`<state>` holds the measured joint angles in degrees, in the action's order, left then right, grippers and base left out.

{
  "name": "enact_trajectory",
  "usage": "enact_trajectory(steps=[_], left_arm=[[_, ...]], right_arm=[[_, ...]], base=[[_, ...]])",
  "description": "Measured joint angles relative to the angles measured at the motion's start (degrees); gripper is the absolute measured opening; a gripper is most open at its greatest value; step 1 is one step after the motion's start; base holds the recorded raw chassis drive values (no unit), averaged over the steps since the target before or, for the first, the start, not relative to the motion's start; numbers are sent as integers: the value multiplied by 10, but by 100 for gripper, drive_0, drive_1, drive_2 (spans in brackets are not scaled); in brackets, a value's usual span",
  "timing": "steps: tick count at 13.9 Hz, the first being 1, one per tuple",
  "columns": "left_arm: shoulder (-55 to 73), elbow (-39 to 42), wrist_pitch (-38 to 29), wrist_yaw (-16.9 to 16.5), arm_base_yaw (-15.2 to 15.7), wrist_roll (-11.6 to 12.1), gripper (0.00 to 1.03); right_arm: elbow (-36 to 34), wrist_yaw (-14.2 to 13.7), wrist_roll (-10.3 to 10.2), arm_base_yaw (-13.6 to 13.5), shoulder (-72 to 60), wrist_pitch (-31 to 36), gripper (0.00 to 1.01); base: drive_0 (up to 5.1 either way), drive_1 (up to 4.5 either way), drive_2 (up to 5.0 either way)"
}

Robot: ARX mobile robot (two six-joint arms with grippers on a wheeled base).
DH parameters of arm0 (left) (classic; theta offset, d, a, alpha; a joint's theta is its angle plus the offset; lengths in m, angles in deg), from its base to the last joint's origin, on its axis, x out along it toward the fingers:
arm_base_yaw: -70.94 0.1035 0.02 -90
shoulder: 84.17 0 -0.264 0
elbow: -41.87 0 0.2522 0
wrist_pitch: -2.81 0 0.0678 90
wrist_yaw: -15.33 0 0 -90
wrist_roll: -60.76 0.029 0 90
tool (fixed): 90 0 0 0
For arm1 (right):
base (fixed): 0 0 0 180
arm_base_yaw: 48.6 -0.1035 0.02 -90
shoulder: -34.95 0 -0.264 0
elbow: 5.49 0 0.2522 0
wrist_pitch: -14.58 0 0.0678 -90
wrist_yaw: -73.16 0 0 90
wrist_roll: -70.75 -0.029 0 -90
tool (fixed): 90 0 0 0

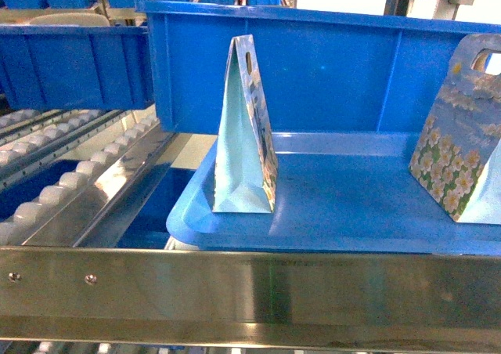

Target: Move flower gift bag to table near conveyor

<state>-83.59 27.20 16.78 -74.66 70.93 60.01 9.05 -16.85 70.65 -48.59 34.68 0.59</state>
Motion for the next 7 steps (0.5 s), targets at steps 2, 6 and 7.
enact_trajectory(steps=[2, 6, 7], left_arm=[[0, 0, 0, 0, 0, 0, 98], [0, 0, 0, 0, 0, 0, 98], [0, 0, 0, 0, 0, 0, 98]], right_arm=[[0, 0, 0, 0, 0, 0, 98], [0, 0, 0, 0, 0, 0, 98], [0, 0, 0, 0, 0, 0, 98]], base=[[0, 0, 0], [0, 0, 0], [0, 0, 0]])
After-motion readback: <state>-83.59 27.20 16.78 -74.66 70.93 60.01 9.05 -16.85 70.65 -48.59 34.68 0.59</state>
